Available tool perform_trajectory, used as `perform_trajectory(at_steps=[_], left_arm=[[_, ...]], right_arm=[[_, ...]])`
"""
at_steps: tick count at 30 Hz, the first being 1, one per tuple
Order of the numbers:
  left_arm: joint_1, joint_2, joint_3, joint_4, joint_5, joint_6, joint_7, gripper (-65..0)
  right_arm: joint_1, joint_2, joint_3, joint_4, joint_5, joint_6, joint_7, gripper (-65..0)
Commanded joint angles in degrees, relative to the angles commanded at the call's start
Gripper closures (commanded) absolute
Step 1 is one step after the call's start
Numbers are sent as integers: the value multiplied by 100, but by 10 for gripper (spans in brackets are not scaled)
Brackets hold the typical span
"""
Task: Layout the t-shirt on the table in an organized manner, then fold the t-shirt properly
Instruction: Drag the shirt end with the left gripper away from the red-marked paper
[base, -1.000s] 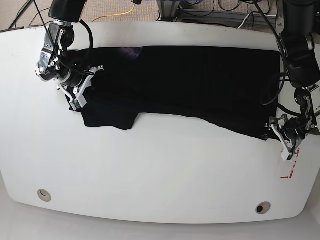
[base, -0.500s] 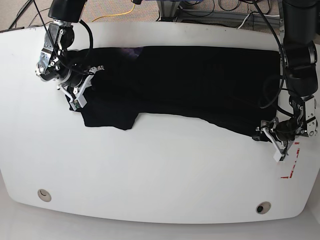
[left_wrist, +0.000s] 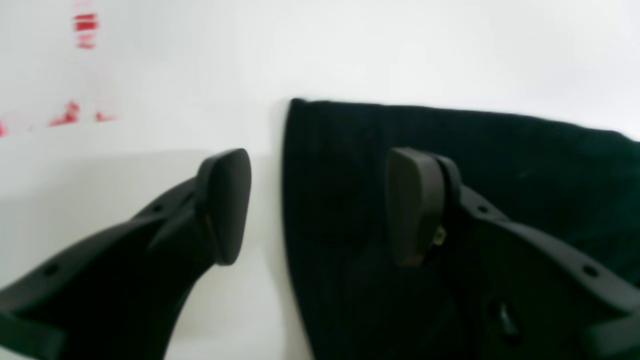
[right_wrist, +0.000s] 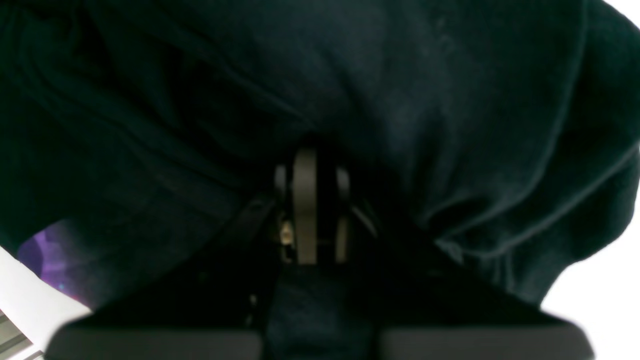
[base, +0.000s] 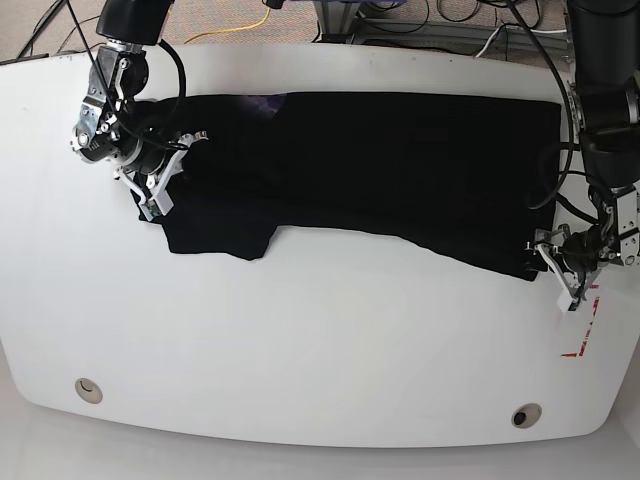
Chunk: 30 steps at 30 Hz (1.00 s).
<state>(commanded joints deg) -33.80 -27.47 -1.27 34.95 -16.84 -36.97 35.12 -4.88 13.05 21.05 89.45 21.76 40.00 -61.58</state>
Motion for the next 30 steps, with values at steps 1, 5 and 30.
perform_trajectory(at_steps=[1, 5, 30], left_arm=[[9, 62, 0, 0, -9, 0, 0, -400], [114, 193, -9, 0, -9, 0, 0, -400], [114, 475, -9, 35, -158, -9, 255, -156]], right_arm=[[0, 0, 0, 0, 0, 0, 0, -46], [0, 0, 0, 0, 0, 0, 0, -46], [0, 9, 18, 0, 0, 0, 0, -46]])
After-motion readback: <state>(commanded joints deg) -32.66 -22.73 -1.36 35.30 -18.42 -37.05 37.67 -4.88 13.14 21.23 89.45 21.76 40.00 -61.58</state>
